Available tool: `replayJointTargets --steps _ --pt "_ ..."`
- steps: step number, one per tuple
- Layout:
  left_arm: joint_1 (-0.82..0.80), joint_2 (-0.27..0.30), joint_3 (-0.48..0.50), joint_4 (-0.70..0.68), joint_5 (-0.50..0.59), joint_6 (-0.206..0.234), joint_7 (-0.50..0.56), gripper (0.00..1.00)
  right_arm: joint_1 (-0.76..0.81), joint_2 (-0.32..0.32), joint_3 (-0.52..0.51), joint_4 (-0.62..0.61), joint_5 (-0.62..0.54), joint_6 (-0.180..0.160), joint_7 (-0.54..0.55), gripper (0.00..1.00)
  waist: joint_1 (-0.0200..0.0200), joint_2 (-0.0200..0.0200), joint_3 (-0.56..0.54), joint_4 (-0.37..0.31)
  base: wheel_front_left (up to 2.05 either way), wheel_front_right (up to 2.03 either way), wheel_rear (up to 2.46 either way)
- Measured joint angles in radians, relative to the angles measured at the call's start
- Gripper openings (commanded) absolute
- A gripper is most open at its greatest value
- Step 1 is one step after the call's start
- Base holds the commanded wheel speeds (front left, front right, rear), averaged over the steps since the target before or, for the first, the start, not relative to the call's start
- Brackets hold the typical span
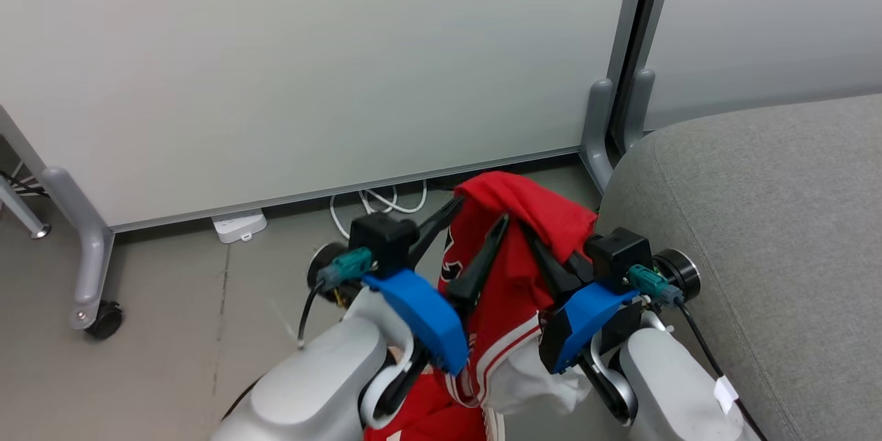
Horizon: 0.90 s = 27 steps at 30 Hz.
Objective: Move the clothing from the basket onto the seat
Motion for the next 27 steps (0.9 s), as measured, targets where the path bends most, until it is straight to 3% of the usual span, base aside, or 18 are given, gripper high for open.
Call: replayJointTargets --steps 8,15,27 --pt "0.227 0.085 0.159 -0.139 0.221 -0.016 -0.001 1.0 0.018 0.0 -0.037 -0.018 -0.027 0.0 0.004 0.0 0.0 0.0 0.005 0.02 0.0 0.0 0.0" --pt "0.415 0.112 0.336 -0.248 0.398 -0.034 -0.001 1.0 0.036 0.0 -0.056 -0.04 -0.037 0.0 0.016 0.0 0.0 0.0 0.013 0.033 0.0 0.0 0.0" --pt "0.602 0.075 0.541 -0.275 0.519 -0.062 -0.001 1.0 0.051 0.0 -0.087 -0.062 -0.05 0.0 0.025 0.0 0.0 0.0 0.027 0.05 0.0 0.0 0.0"
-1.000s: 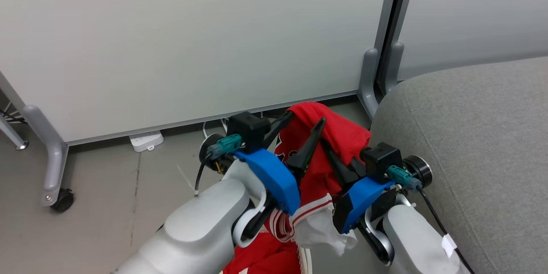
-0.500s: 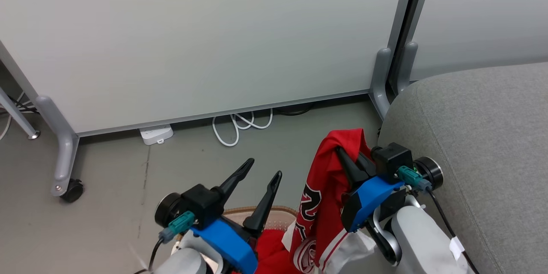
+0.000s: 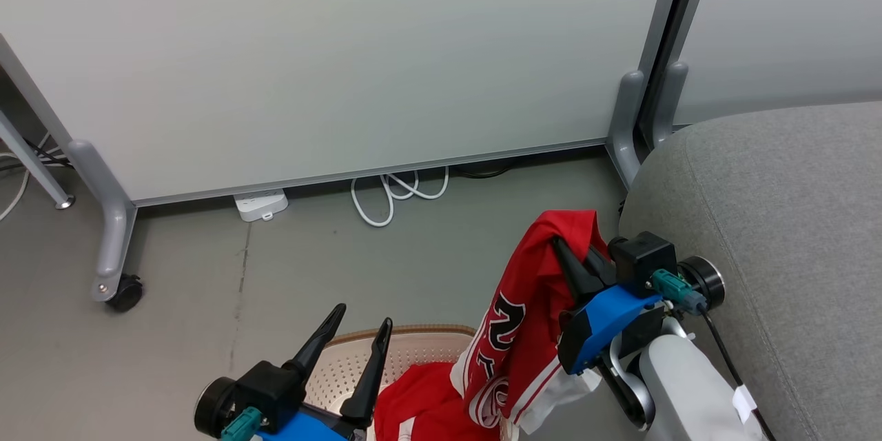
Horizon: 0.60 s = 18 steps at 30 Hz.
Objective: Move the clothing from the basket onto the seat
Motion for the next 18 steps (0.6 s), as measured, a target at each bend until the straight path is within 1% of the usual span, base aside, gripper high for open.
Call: replayJointTargets --steps 10,18 --pt "0.02 -0.04 0.084 0.008 0.071 -0.044 0.0 1.0 0.007 0.0 -0.006 -0.006 0.002 0.0 0.001 0.0 0.0 0.0 0.009 0.014 0.0 0.0 0.0" --pt "0.024 -0.069 0.119 0.022 0.104 -0.07 0.0 1.0 0.007 0.0 -0.005 -0.005 0.008 0.0 -0.001 0.0 0.0 0.0 0.015 -0.009 0.0 0.0 0.0"
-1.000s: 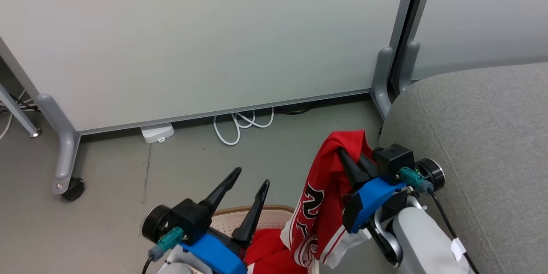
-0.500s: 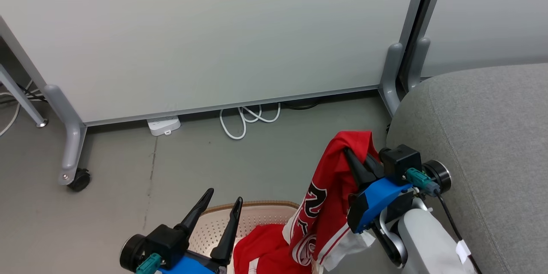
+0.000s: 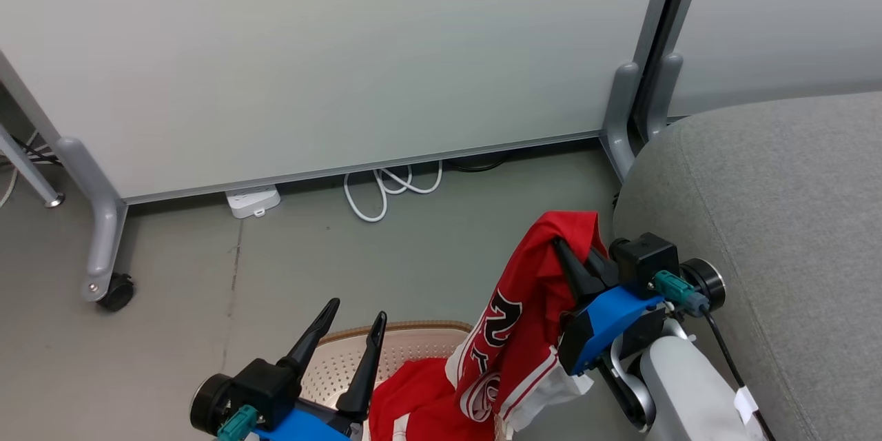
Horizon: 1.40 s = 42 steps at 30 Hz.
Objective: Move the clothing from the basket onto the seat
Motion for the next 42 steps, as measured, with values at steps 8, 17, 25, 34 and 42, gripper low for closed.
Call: replayJointTargets --steps 8,17,25,34,42 --pt "0.008 -0.018 0.032 -0.005 0.025 -0.017 0.0 1.0 -0.011 0.0 0.006 0.001 0.003 0.0 -0.001 0.0 0.0 0.0 0.006 -0.08 0.0 0.0 0.0" --pt "0.004 -0.034 0.048 -0.012 0.046 -0.028 0.0 1.0 -0.021 0.0 0.003 0.001 0.003 0.0 -0.001 0.0 0.0 0.0 0.013 -0.222 0.0 0.0 0.0" --pt "0.001 -0.043 0.056 -0.013 0.059 -0.035 0.0 1.0 -0.022 0.0 0.004 0.0 0.003 0.0 0.0 0.0 0.0 0.0 0.019 -0.365 0.0 0.0 0.0" --pt "-0.007 -0.05 0.058 -0.014 0.069 -0.035 0.0 1.0 -0.013 -0.001 -0.015 -0.004 0.003 0.0 -0.004 0.0 0.0 0.0 0.036 -0.501 0.0 0.0 0.0" --pt "-0.027 -0.048 0.039 -0.005 0.07 -0.037 0.0 1.0 -0.007 -0.001 -0.034 -0.017 0.002 0.0 -0.013 0.0 0.0001 -0.0001 0.071 -0.521 0.0 0.0 0.0"
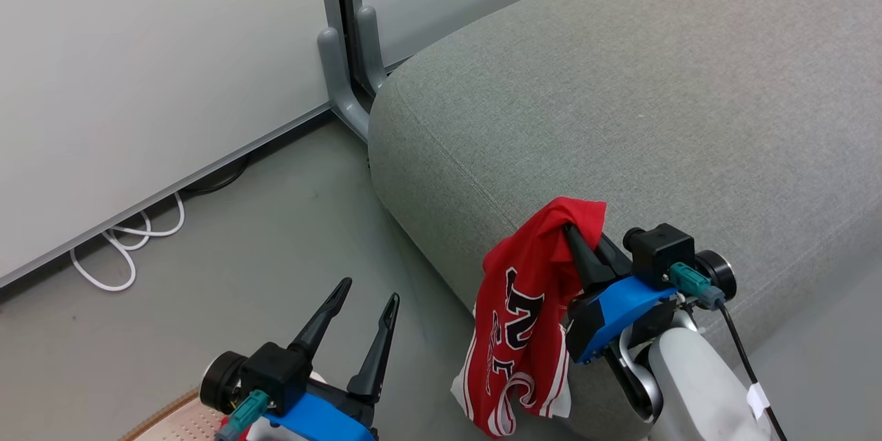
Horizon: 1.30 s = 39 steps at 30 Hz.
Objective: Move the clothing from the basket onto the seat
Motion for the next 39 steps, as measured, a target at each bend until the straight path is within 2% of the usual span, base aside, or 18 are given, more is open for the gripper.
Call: replayJointTargets --steps 11,18,21,26,33,36,39 --pt "-0.011 0.021 -0.018 0.002 -0.009 0.0 0.0 1.0 -0.017 0.0 -0.017 0.004 0.018 0.0 0.0 0.0 0.0 0.0 0.024 0.01 0.0 0.0 0.0" --pt "-0.056 0.057 -0.052 -0.016 -0.001 0.0 0.0 1.0 -0.179 -0.006 -0.152 -0.023 -0.096 0.0 0.058 0.0 -0.0001 0.0 0.088 0.036 0.0 0.0 0.0" --pt "-0.102 0.087 -0.077 -0.027 0.004 0.0 0.0 1.0 -0.298 -0.063 -0.23 -0.06 -0.135 0.001 0.1 0.0 0.0 0.0001 0.139 0.054 0.0 0.0 0.0" --pt "-0.175 0.138 -0.11 -0.048 0.006 0.0 0.0 1.0 -0.452 -0.179 -0.363 -0.11 -0.138 0.001 0.173 0.0 0.0001 0.0 0.244 0.087 0.0 0.0 0.0" --pt "-0.326 0.208 -0.195 -0.116 0.007 0.0 0.0 1.0 -0.598 -0.362 -0.657 -0.145 -0.072 0.0 0.221 0.0 0.0002 0.0 0.415 0.144 0.0 0.0 0.0" --pt "-0.376 0.233 -0.211 -0.135 0.006 0.0 0.0 1.0 -0.61 -0.407 -0.745 -0.137 -0.077 0.0 0.221 0.0 0.0002 0.0 0.483 0.171 0.0 0.0 0.0" --pt "-0.411 0.242 -0.221 -0.144 0.005 0.0 0.0 1.0 -0.604 -0.417 -0.811 -0.105 -0.079 0.0 0.21 0.0 0.0003 0.0 0.542 0.198 0.0 0.0 0.0"
